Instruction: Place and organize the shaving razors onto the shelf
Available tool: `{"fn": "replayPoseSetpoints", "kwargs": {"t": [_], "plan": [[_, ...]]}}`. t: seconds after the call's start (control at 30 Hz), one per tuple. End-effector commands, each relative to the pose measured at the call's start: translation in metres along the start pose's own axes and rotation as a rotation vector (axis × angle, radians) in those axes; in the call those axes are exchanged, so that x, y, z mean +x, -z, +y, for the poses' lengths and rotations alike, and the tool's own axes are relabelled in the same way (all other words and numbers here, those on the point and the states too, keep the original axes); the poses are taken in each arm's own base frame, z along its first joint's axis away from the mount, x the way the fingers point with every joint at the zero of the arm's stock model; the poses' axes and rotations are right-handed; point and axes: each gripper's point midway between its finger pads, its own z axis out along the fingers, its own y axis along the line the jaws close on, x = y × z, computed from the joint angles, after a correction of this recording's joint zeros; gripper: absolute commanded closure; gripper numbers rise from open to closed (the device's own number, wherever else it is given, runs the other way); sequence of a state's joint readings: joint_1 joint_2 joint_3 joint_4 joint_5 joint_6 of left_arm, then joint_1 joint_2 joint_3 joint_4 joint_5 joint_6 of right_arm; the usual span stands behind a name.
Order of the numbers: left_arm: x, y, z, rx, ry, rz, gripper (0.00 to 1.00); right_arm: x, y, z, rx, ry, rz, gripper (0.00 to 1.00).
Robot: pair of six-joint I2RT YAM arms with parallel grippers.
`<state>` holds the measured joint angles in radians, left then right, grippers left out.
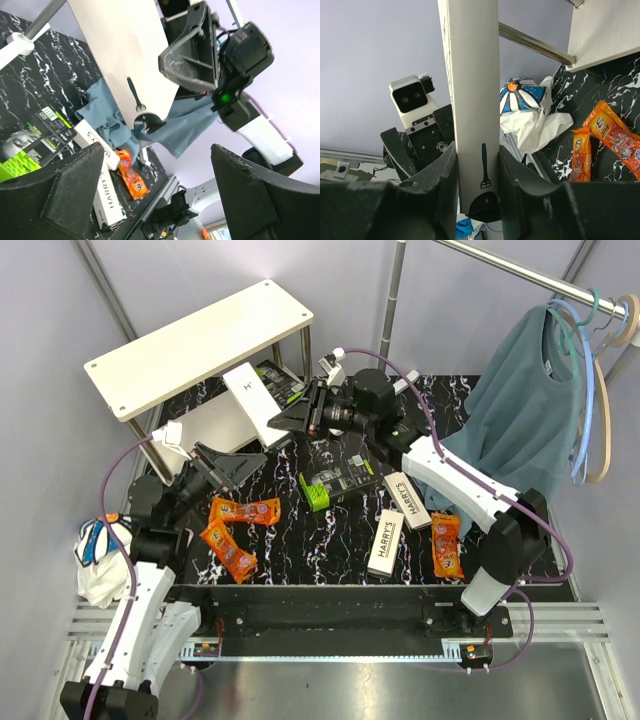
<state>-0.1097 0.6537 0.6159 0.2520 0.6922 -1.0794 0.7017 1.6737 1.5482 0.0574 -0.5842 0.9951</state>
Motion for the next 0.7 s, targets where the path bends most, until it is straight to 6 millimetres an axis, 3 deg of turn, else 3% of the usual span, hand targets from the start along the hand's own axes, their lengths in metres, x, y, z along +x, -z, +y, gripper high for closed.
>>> {"fn": "replayPoseSetpoints", "kwargs": {"t": [0.0,0.17,0.4,0.67], "plan": [[-0.015,0.001,-0.038,0.137,-0.048,-0.044,0.13,-0.015,0.021,0.055,-0.162,0.062,-0.084,0.69],[-0.019,-0.005,-0.03,0.121,-0.042,-0.052,0.23,-0.006,0.027,0.048,-0.165,0.034,-0.09,0.69],[-0.017,-0.013,-0.013,0.078,-0.034,-0.043,0.26,0.002,0.031,0.048,-0.184,0.018,-0.088,0.69],[-0.017,-0.027,-0.022,0.116,-0.038,-0.024,0.31,0.011,0.026,0.047,-0.178,0.012,-0.065,0.69]]}}
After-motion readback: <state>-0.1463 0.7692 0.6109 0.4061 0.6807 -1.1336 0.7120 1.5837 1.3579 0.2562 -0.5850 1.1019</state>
